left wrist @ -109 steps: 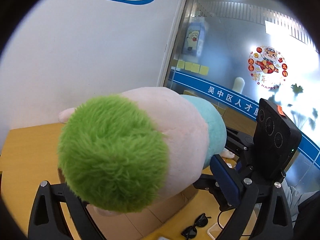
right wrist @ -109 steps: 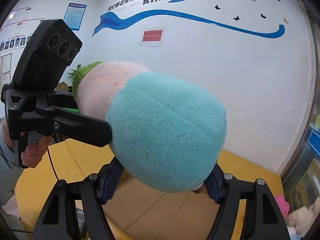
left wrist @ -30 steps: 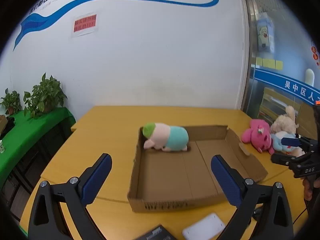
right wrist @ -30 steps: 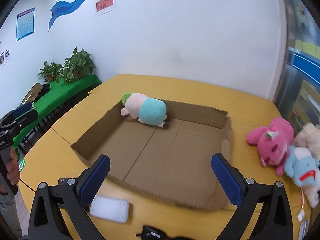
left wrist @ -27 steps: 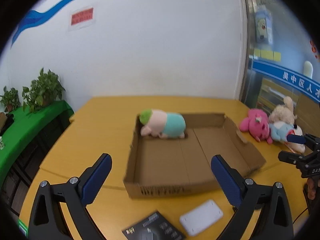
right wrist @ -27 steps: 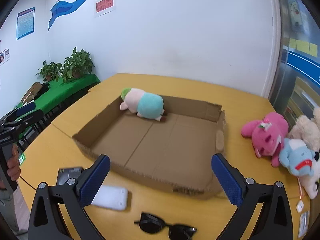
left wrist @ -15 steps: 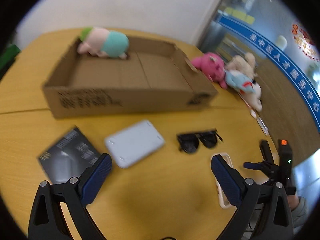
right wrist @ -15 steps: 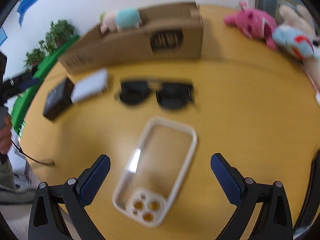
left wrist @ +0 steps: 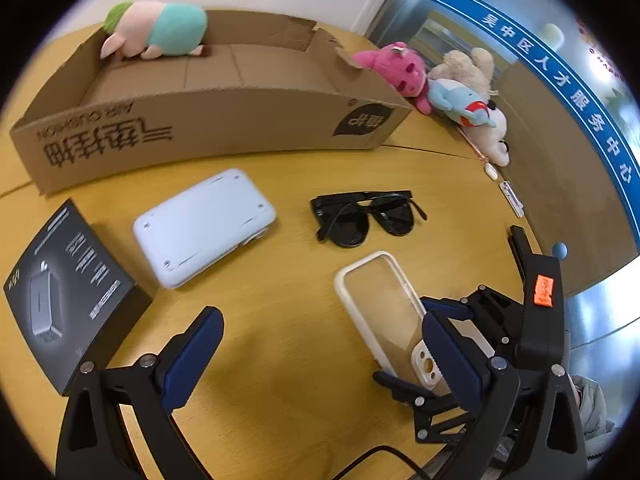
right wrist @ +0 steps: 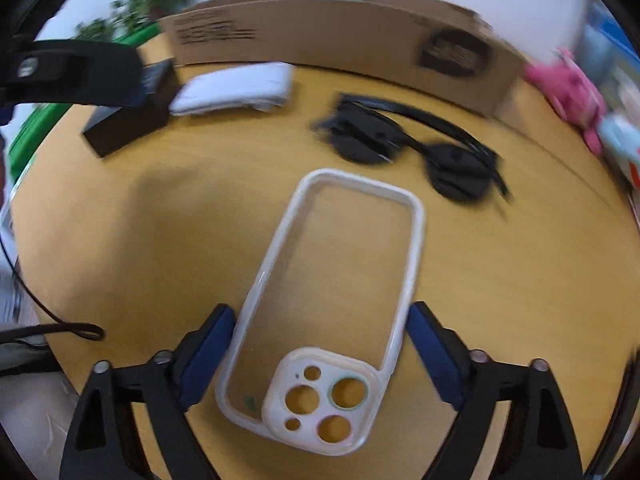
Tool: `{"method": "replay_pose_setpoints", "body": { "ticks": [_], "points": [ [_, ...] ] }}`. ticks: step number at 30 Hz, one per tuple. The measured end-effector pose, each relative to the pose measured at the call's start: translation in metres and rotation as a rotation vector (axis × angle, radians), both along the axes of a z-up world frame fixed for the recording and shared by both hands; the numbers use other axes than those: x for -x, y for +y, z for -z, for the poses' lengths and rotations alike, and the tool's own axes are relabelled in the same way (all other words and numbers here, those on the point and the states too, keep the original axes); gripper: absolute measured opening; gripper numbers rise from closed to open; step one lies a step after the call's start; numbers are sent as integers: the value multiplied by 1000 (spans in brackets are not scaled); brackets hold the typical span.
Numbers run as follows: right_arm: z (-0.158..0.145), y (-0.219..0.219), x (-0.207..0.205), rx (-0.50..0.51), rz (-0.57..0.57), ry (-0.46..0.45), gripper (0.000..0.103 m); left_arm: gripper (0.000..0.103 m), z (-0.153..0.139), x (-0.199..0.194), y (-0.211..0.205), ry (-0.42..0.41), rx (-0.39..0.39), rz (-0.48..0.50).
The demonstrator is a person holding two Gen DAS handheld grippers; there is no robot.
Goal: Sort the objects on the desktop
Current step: 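Move both tools to the clear phone case and grip its sides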
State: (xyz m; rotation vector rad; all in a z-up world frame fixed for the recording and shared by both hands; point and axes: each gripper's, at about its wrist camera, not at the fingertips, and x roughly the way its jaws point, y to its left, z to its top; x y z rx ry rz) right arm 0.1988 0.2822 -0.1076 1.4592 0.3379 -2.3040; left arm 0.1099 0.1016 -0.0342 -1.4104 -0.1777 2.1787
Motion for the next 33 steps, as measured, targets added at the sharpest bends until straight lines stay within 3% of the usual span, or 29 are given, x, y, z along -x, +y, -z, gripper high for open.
{"method": "replay_pose_setpoints", "body": {
  "ticks": [4, 10, 16, 22, 27, 33],
  "points": [
    [1, -29, -10, 20, -220, 17, 84, 100, 8, -1, -9, -20, 36, 41],
    [3, -44, -29, 55, -648, 43, 84, 100, 29, -7, -6, -6, 160, 328],
    [0, -45, -22, 4, -899, 64, 84, 100, 32, -12, 1, 63, 247, 565],
    [-9, -28, -23, -99, -1025, 114, 84, 100, 37, -8, 19, 66, 286, 754],
    [-15, -12, -19, -111, -983, 62, 85, 100, 38, -16, 43, 167, 344, 916],
    [-13, -12, -22, -110, -982, 58, 85, 100, 49, -17, 72, 188, 384, 1035]
  ]
}}
